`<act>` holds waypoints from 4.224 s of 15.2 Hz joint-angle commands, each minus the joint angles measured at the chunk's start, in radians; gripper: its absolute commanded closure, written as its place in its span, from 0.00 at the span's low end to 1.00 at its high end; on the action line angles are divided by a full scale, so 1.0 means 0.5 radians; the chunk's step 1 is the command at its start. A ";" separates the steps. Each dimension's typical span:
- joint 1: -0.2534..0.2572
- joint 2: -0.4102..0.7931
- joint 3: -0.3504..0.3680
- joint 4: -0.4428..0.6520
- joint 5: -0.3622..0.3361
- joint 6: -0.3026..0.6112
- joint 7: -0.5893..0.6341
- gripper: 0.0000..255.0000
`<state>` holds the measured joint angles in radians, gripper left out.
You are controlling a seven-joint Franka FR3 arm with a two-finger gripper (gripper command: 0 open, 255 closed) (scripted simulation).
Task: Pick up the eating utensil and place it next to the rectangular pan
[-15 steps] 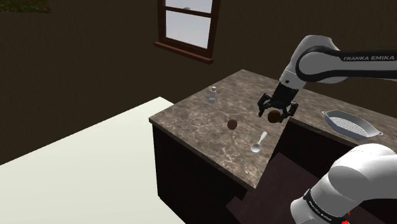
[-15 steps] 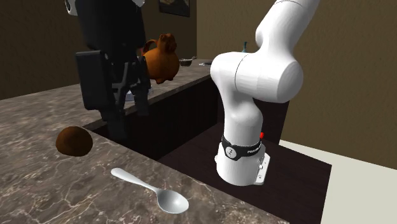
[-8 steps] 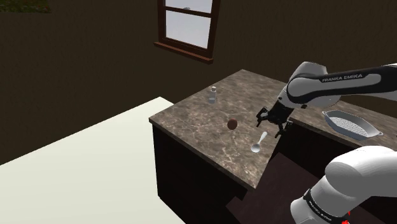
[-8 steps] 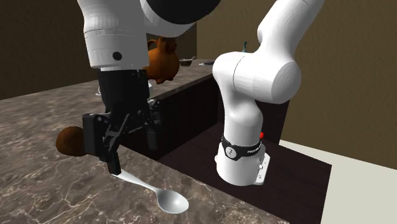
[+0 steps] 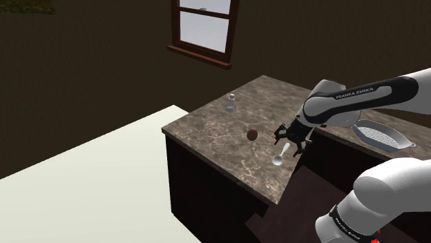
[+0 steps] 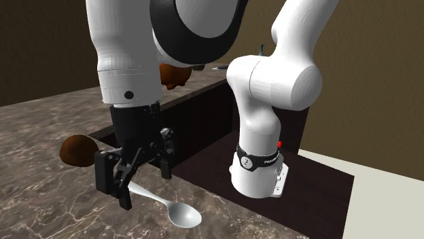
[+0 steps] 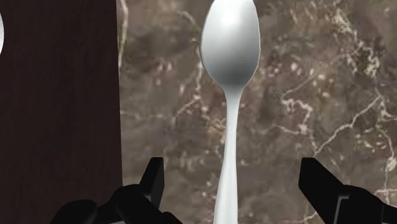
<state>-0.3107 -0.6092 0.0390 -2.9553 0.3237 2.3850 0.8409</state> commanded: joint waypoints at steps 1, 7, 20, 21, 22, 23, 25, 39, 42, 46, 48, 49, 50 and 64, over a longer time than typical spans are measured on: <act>0.008 0.020 0.003 -0.008 0.010 0.031 -0.002 0.00; 0.008 0.020 0.003 -0.008 0.010 0.030 -0.002 0.00; -0.011 -0.064 0.007 0.030 -0.021 -0.090 0.030 1.00; -0.017 -0.090 0.008 0.044 -0.031 -0.129 0.040 1.00; -0.022 -0.114 0.008 0.058 -0.040 -0.168 0.049 1.00; -0.027 -0.138 0.009 0.073 -0.048 -0.206 0.058 1.00; -0.036 -0.181 0.009 0.105 -0.064 -0.280 0.075 1.00; -0.075 -0.373 -0.003 0.369 -0.142 -0.731 0.169 1.00; -0.169 -0.278 -0.139 0.432 -0.238 -0.730 0.013 1.00; -0.270 -0.115 -0.313 0.551 -0.346 -0.722 -0.187 1.00; -0.311 -0.022 -0.396 0.625 -0.389 -0.719 -0.284 1.00; -0.328 0.028 -0.437 0.665 -0.407 -0.718 -0.332 1.00; -0.343 0.078 -0.477 0.708 -0.423 -0.717 -0.379 1.00; -0.457 0.915 -0.972 1.517 -0.370 -0.815 -1.058 1.00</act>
<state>-0.5369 -0.1892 -0.4318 -2.2349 0.1270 1.9846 0.3385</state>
